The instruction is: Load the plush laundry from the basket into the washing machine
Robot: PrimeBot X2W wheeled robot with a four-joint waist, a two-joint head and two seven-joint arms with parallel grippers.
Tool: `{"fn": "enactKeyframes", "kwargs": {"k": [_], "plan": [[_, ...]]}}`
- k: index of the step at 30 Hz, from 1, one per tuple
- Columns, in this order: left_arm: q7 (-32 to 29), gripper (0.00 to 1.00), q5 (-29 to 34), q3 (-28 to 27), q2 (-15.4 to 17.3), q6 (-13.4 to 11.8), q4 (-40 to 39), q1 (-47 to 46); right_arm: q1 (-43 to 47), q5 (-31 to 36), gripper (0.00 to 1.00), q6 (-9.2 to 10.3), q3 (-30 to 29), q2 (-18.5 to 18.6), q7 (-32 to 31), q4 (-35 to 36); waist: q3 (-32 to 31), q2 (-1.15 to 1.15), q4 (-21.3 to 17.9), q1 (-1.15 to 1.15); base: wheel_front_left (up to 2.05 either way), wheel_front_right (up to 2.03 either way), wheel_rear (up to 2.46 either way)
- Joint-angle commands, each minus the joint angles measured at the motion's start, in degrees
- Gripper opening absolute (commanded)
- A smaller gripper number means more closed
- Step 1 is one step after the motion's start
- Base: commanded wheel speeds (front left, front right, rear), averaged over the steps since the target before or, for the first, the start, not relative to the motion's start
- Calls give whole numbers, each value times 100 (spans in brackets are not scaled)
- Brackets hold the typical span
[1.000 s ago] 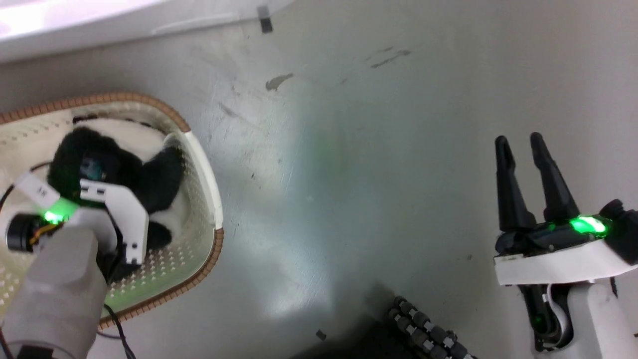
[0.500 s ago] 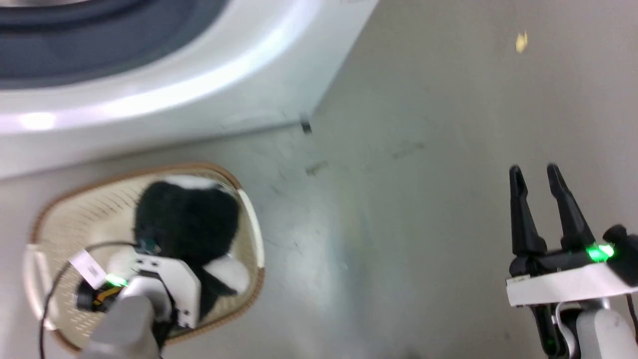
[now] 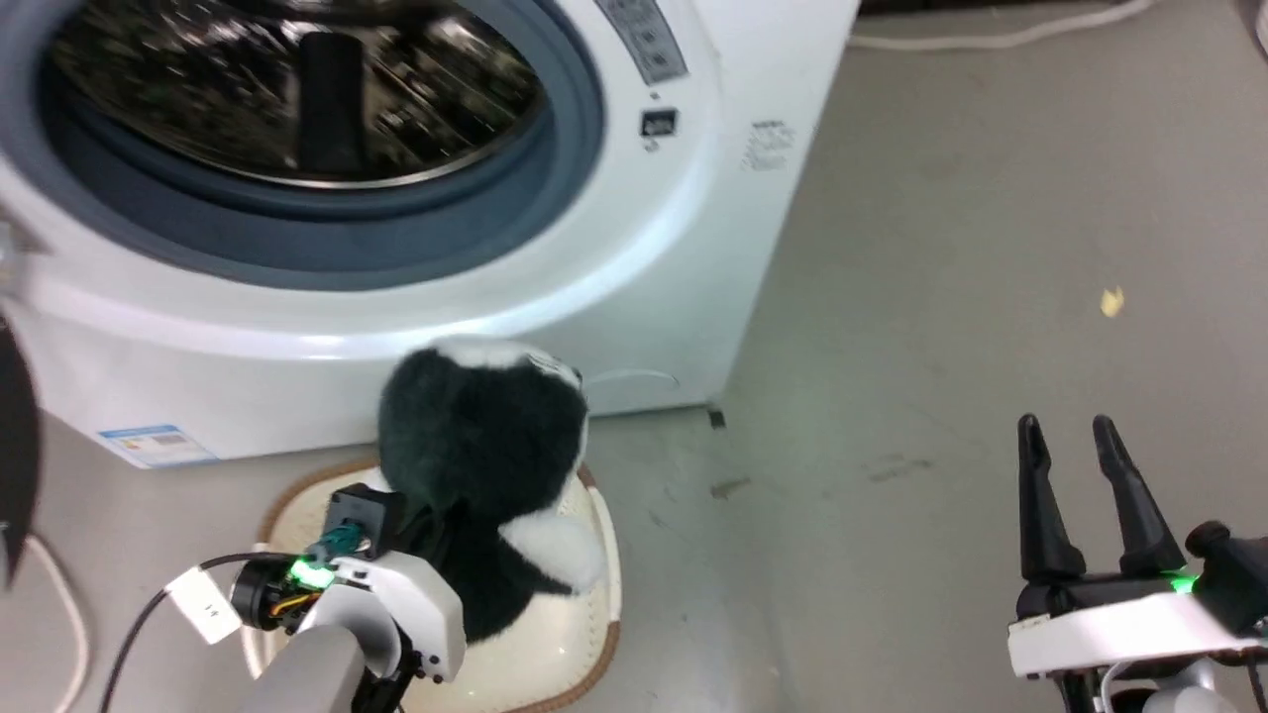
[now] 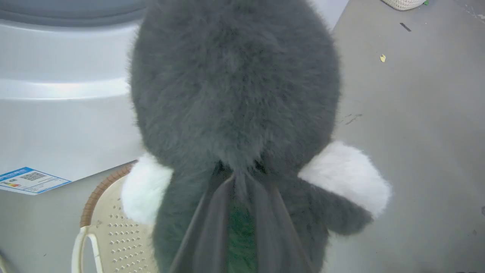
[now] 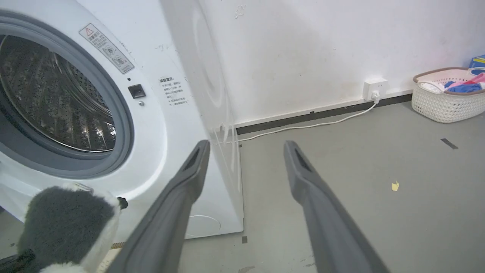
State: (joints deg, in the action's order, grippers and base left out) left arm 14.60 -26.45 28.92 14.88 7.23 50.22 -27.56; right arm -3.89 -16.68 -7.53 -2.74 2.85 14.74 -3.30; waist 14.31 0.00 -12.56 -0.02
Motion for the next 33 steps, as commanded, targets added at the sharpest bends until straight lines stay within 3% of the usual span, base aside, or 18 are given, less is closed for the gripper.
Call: {"fn": "enactKeyframes", "kwargs": {"k": [1, 9, 16, 25, 33], "plan": [[38, 0, 32, -112, 74, -14, -322, 183, 86, 53, 100, 4, -1, 3, 26, 5, -239, 0, 212, 2, 0, 0, 0], [39, 0, 307, -744, 263, -530, -2485, 692, 119, 76, 100, 4, -85, 3, 26, 43, -293, 0, 284, 2, 0, 0, 0], [-99, 0, 337, -1275, 600, -826, -3724, 402, -192, -14, 100, 4, 10, 3, 26, 167, 334, 0, 16, 2, 0, 0, 0], [-1319, 0, 426, -1730, 1391, -1005, -4321, -1238, -776, -364, 100, 4, -40, 3, 26, 221, 1704, 0, -560, 2, 0, 0, 0], [-2021, 0, 671, -1789, 1896, -894, -3886, -2882, -1221, -649, 100, 4, 38, 3, 26, 239, 2588, 0, -1020, 2, 0, 0, 0]]}}
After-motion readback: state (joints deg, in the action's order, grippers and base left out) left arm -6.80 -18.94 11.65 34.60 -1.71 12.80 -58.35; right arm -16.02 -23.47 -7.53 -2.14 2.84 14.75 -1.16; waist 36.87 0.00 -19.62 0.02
